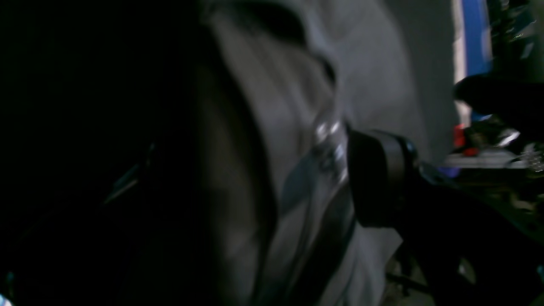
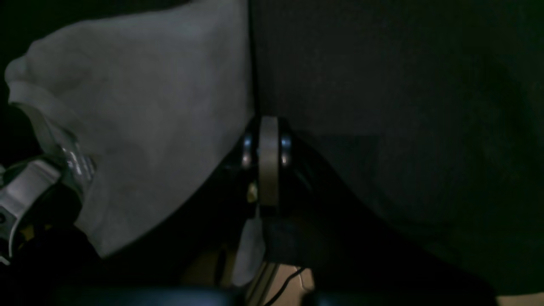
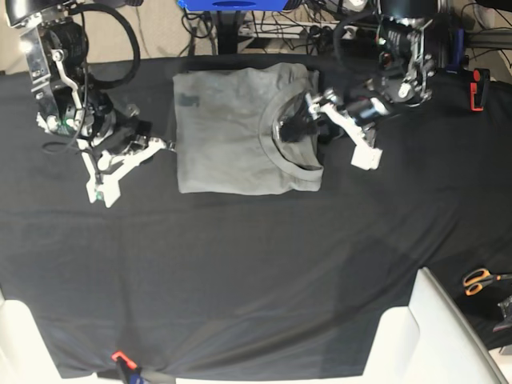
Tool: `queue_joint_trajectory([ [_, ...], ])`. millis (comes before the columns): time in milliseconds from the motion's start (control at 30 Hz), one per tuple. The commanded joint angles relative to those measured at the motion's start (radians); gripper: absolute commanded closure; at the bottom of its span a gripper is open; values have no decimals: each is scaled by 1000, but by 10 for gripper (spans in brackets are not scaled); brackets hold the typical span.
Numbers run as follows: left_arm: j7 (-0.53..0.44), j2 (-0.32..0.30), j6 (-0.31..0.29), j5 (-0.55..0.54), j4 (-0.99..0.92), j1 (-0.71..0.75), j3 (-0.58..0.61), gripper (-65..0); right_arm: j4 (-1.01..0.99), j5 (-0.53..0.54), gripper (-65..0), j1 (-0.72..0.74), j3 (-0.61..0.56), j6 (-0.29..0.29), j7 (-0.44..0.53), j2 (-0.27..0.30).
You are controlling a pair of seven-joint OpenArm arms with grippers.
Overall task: Fold the T-shirt properly
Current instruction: 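Move the left gripper to the collar edge of the folded shirt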
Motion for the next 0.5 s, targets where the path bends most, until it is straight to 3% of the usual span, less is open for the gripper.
queue_joint_trajectory([
  [0,5,-2,-8,7,-16,-13,16,-541,14,0,-8,8,4,6,11,5],
  [333,-7,11,-8,10,-82,-59,77,-540,14,0,-8,8,6,6,11,5],
  [467,-7,34,-8,94,-82,-73,77,-500,14,0,-8,9,6,6,12,6],
])
